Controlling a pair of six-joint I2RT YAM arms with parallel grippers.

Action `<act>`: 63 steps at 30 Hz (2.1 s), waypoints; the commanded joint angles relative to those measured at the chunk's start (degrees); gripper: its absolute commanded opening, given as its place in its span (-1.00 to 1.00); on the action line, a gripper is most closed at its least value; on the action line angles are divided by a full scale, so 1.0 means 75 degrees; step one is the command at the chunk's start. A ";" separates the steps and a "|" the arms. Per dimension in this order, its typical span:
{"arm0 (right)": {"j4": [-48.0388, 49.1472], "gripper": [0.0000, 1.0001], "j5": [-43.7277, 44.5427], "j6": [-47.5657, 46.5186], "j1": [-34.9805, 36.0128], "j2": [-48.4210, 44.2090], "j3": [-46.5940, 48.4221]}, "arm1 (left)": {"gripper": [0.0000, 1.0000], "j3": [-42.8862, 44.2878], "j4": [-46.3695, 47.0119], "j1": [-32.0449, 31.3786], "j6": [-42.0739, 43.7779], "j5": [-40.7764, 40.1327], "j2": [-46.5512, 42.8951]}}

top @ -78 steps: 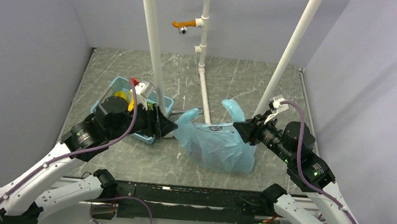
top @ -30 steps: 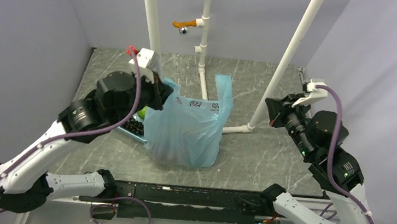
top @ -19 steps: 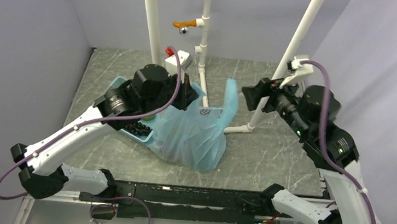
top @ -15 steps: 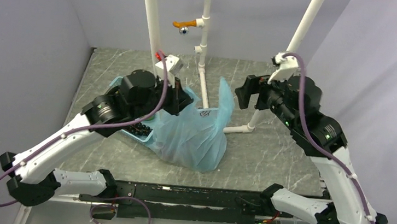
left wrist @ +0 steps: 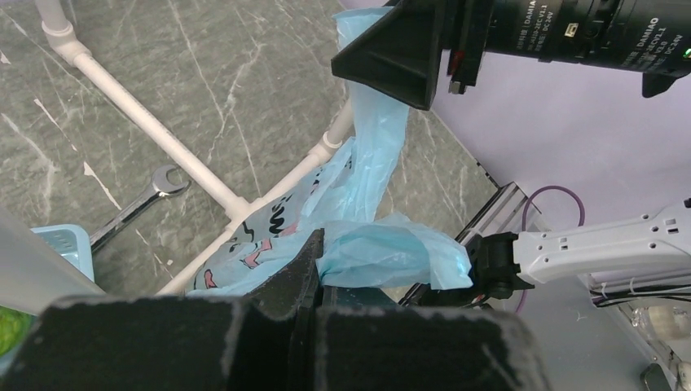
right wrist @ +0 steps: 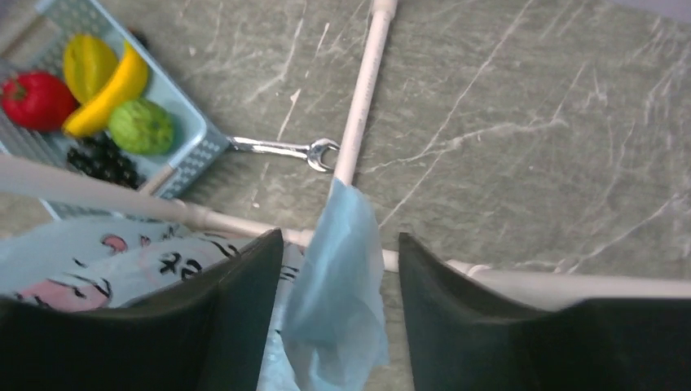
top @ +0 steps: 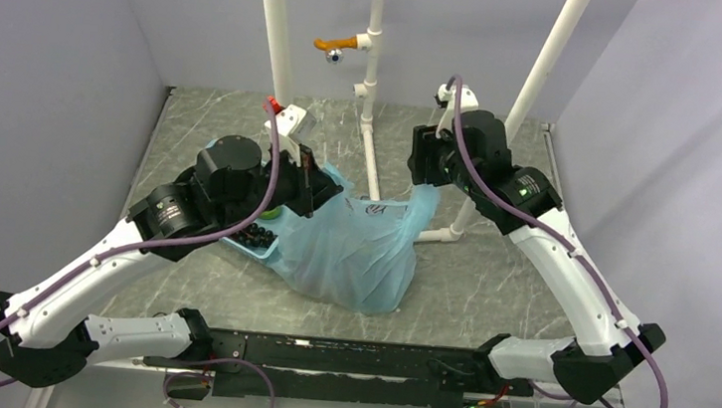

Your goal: Take the fake fruits out of the plastic bag

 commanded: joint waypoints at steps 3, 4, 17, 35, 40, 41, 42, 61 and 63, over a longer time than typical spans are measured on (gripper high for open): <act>0.1467 -0.34 -0.0547 0.0492 -0.0005 -0.0907 -0.1039 | -1.00 -0.0120 0.0479 0.0027 -0.0061 0.0059 -0.0115; 0.1672 -0.33 -0.0637 0.0513 -0.0004 -0.1045 -0.1203 | -1.00 -0.0085 0.0522 0.0020 -0.0034 0.0096 -0.0073; 0.2044 -1.00 0.1096 -0.0689 -0.0369 -0.2054 0.0439 | -1.00 0.2429 -0.0441 0.0143 0.0003 -0.0677 0.1518; 0.1105 -0.86 -0.5047 0.0898 -0.0363 -0.5076 -0.3977 | 0.27 -0.0925 -0.1452 0.0346 -0.0395 -0.0253 -0.1167; 0.1061 -0.20 -0.5733 0.0657 -0.0367 -0.5049 -0.3826 | 0.74 -0.0941 -0.1432 0.0339 -0.0636 0.0804 -0.2147; 0.1011 0.07 -0.5785 0.0573 -0.0363 -0.5007 -0.3650 | 0.76 -0.1147 -0.1354 0.0342 -0.0726 0.1048 -0.2333; 0.0946 0.28 -0.5680 0.0529 -0.0374 -0.4950 -0.3475 | 0.77 -0.1333 -0.1285 0.0339 -0.0848 0.1231 -0.2501; -0.0294 -0.08 -0.3266 0.0665 -0.0364 -0.3366 -0.2183 | 0.99 -0.2249 0.1707 -0.1786 -0.4111 -0.1013 0.0603; -0.0267 -0.30 -0.3925 0.0617 -0.0363 -0.3565 -0.2403 | 0.97 -0.2083 0.1607 -0.1796 -0.4530 -0.1437 0.0851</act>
